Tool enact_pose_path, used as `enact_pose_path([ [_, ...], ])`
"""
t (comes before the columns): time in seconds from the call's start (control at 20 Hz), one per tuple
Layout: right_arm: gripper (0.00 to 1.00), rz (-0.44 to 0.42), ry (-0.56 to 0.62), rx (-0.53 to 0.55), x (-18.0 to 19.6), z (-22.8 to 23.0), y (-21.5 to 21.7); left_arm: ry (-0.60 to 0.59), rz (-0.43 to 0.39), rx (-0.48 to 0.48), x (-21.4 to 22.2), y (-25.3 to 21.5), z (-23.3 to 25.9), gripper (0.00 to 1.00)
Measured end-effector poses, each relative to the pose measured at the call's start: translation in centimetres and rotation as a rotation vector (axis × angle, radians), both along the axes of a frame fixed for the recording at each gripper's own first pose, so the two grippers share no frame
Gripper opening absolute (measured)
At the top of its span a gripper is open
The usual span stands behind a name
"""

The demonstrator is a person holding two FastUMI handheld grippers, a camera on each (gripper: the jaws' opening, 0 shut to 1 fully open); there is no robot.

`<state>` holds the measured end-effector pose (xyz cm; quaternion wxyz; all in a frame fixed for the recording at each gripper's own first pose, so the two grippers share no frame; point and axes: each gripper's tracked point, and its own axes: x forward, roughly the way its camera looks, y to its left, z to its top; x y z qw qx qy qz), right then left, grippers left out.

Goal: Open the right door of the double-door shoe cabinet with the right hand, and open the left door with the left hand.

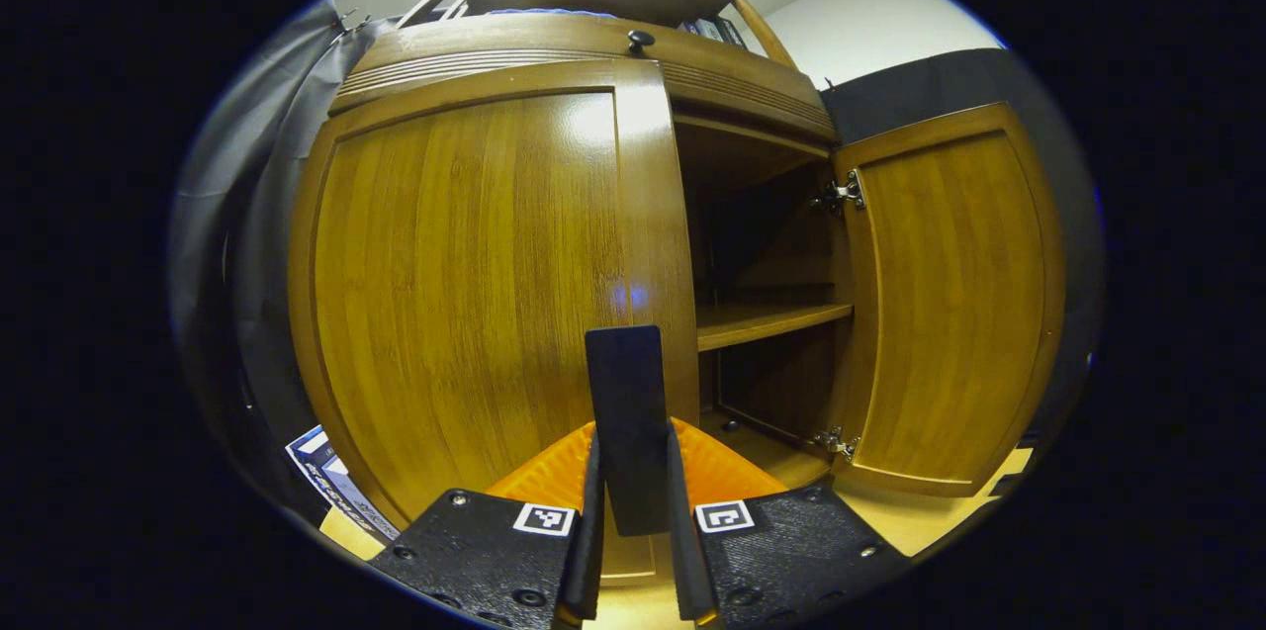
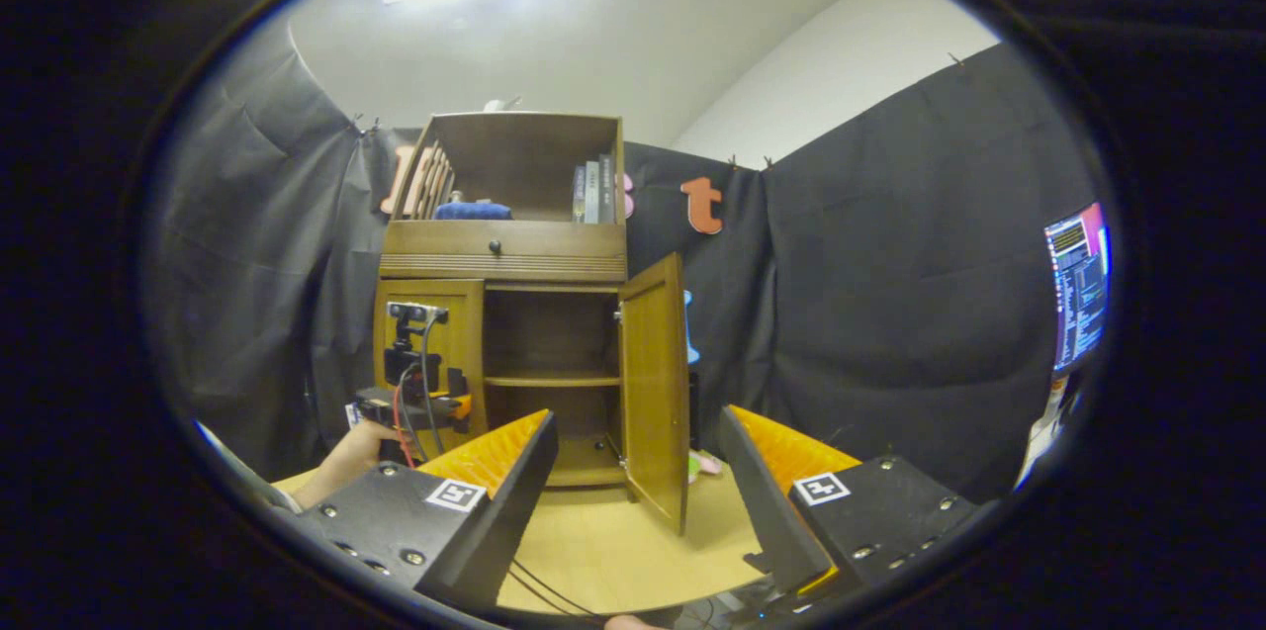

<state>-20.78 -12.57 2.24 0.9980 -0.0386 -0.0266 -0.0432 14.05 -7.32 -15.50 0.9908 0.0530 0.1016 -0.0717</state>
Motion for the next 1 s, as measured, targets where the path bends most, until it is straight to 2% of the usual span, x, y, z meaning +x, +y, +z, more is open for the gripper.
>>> enact_pose_path([
  [0.2,0.98,0.013,-0.027,0.057,-0.3,0.3,-1.6,0.001,-0.025,-0.023,-1.9,0.2,0.9,0.31],
  [0.25,0.94,0.014,-0.034,0.068,-0.1,0.6,-1.9,0.016,-0.025,-0.027,-2.8,0.3,0.8,0.30],
  [0.35,0.97,0.018,-0.053,0.085,-0.4,0.9,-2.1,0.029,-0.030,-0.025,-4.1,0.7,1.0,0.31],
  [0.65,0.97,0.020,-0.100,0.074,-1.5,1.8,-1.7,0.035,-0.051,0.000,-8.0,2.1,2.0,0.30],
  [0.7,0.93,0.025,-0.100,0.076,-1.6,1.9,-1.6,0.034,-0.053,0.005,-8.5,2.4,2.2,0.31],
  [0.8,0.93,0.035,-0.099,0.073,-1.6,1.8,-1.2,0.029,-0.052,0.011,-9.8,3.1,2.6,0.30],
  [0.85,0.97,0.037,-0.094,0.067,-1.4,1.5,-0.8,0.026,-0.049,0.017,-10.3,3.6,2.8,0.30],
  [1.0,0.97,0.043,-0.082,0.048,-0.4,1.2,0.3,0.010,-0.034,0.035,-11.9,5.1,3.3,0.31],
])
